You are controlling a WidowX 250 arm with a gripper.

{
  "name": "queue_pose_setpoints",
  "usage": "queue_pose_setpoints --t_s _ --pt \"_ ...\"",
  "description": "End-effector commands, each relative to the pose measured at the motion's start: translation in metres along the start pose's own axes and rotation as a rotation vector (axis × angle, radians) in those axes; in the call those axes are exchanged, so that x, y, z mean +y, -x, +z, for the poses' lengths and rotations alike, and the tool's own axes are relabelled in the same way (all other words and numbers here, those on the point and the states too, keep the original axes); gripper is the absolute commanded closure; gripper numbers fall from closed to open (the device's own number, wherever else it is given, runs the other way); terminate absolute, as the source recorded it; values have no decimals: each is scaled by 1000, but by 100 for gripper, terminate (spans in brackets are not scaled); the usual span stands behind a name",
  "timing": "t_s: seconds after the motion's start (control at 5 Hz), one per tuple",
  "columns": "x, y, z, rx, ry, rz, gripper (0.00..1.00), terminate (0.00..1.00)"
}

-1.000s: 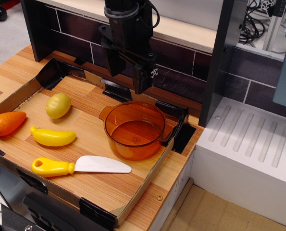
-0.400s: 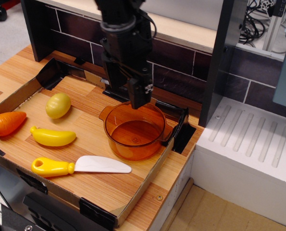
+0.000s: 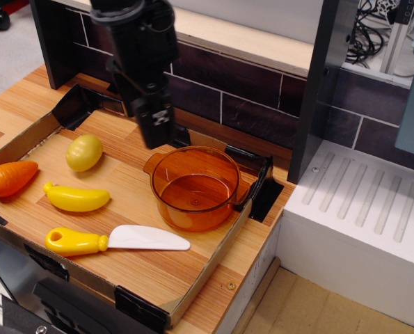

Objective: Put banana in pot

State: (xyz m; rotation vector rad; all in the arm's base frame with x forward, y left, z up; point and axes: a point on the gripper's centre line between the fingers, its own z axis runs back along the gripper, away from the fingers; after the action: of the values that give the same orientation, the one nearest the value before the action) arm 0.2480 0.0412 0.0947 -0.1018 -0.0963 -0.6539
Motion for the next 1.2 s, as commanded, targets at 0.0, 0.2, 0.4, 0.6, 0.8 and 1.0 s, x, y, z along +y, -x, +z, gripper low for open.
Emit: queue_pose_setpoints --t_s 0.0,0.2,0.4,0.6,0.8,1.0 --pt "14 32 14 56 -33 -318 0 0" --pt "23 46 11 81 -32 -498 0 0" --pt "32 56 7 80 -28 -610 0 0" --pt "39 63 -2 83 -16 -658 0 0" --pt "32 66 -14 91 -17 -669 0 0" --pt "29 66 -26 84 -17 -624 0 0"
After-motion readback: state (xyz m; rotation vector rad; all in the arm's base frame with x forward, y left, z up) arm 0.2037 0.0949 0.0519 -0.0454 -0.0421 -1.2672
